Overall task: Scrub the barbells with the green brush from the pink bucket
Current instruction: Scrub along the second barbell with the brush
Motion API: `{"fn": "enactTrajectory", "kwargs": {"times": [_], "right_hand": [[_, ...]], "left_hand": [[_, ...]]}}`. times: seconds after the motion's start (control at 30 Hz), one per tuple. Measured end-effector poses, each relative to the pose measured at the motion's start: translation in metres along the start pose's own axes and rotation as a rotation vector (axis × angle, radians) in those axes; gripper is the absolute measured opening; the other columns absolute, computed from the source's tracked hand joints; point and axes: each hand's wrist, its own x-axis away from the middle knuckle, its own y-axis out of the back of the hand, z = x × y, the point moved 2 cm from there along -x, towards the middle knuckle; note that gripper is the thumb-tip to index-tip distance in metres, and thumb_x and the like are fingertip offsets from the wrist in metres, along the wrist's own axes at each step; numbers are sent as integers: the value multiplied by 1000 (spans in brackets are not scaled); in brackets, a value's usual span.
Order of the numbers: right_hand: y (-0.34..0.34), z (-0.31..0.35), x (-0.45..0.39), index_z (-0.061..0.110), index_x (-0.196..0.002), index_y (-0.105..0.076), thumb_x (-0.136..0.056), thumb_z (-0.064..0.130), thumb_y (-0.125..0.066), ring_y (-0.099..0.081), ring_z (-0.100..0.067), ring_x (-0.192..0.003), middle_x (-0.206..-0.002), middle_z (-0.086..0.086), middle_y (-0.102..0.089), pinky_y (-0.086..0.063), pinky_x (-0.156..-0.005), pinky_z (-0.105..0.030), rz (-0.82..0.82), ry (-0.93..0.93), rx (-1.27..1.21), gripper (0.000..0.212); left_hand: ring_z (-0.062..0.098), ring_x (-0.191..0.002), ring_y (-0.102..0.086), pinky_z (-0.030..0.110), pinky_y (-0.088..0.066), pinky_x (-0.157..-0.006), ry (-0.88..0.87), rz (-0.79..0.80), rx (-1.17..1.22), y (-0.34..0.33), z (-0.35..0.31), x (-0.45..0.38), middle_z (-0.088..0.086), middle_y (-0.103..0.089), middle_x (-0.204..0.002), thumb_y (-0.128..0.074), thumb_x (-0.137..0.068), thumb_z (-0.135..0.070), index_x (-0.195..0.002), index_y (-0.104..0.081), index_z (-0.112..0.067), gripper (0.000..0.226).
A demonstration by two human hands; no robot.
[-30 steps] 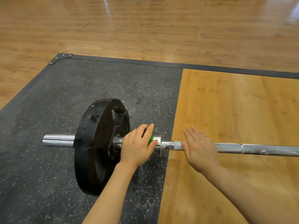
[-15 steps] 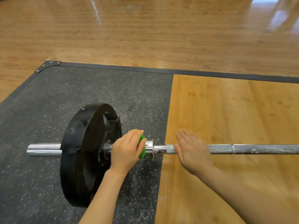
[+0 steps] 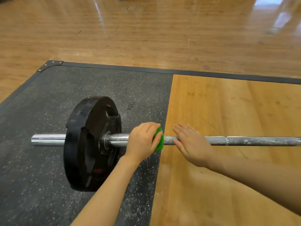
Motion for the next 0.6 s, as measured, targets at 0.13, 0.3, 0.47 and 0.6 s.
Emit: {"fn": "enactTrajectory", "kwargs": {"times": [0.13,0.3,0.47,0.6], "right_hand": [[15,-30,24,3,-142,-44,-102,49,-7,-39,-27,-137,-147,-12,-44,-13,-114,-30,-10,47,4,71],[14,-48,42,-3,-132,-53,-103,44,-11,-50,-33,-128,-136,-19,-54,-23,-108,-36,-26,-11,44,70],[9,-41,45,-5,-130,-55,-103,40,-14,-51,-33,-127,-135,-19,-55,-21,-110,-35,-112,-75,36,67],[2,-44,47,-5,-132,-53,-104,39,-16,-48,-32,-130,-138,-18,-52,-21,-112,-37,-154,-32,11,64]], "left_hand": [[24,-103,-58,37,-50,-84,-46,136,-46,-2,-3,9,5,-64,-108,-54,-89,-33,-112,-66,-8,35],[27,-124,-47,39,-43,-103,9,357,-66,5,-2,7,10,-50,-136,-45,-94,-39,-133,-52,-6,52],[30,-124,-48,38,-34,-110,35,386,-70,9,-8,9,12,-55,-133,-46,-94,-32,-130,-54,-1,49],[32,-119,-53,42,-40,-107,40,291,-104,6,-17,10,13,-59,-128,-39,-96,-28,-125,-59,1,45]]}}
